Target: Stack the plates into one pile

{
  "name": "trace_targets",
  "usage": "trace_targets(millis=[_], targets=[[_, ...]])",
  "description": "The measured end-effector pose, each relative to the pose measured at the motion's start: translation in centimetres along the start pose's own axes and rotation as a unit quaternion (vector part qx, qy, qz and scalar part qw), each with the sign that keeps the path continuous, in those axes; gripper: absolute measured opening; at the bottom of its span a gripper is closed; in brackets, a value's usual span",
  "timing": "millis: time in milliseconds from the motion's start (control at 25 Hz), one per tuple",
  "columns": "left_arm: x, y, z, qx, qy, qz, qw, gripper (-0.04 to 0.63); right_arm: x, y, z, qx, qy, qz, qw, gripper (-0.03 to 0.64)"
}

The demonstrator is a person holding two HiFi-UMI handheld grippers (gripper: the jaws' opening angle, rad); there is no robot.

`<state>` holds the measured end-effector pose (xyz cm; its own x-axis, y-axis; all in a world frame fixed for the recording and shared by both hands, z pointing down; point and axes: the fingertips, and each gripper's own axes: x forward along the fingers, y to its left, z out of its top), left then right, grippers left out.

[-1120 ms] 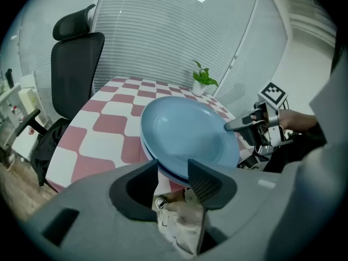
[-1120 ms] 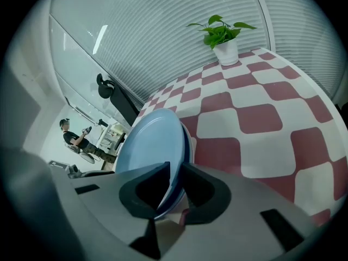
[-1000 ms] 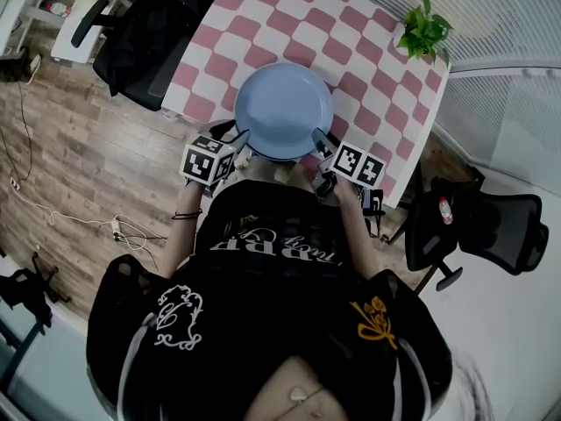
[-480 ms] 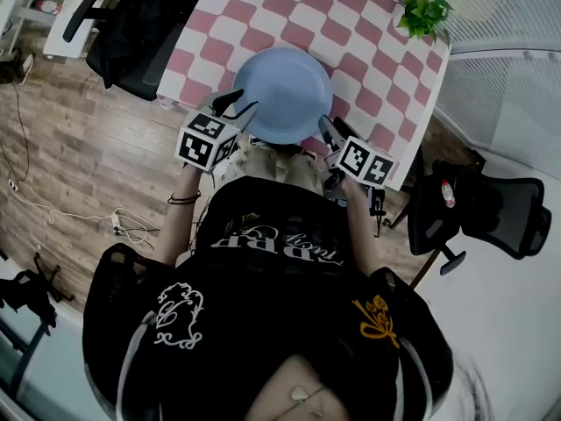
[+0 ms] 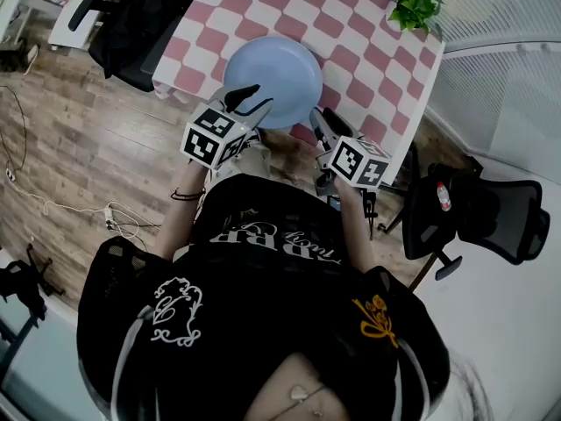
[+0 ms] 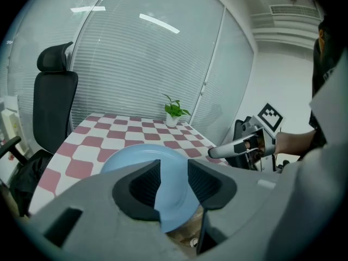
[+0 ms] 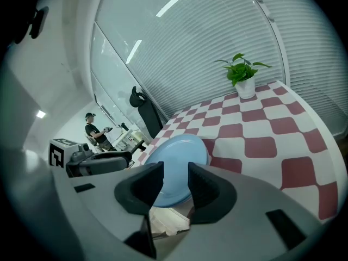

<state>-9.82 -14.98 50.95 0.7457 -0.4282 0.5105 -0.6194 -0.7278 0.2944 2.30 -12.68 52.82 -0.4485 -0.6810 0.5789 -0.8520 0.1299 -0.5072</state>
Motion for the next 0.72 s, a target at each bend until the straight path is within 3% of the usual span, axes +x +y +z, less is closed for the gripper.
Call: trace_targets(millis=[280,560,720], targets=[[-1.8,-7.6,0.0,-0.004,-0.026,-0.001,0.9997,0.166,-7.0,-1.1,-2.5,0.019,-0.022,0.024,0.999,0.078],[-3.5,-16.1,-2.9,-0.015,-0.042,0.019,0.9988,0.164,-14.3,-1.2,-7.0,-0.035,-0.02,0.05,0.998,0.049],[-4.9,-20.7,-5.4,-0.034,-0.057,0.025,0.9975,0.158,-18.1,-0.9,-10.5,-0.039,-0.014,0.07,0.997,0.046]])
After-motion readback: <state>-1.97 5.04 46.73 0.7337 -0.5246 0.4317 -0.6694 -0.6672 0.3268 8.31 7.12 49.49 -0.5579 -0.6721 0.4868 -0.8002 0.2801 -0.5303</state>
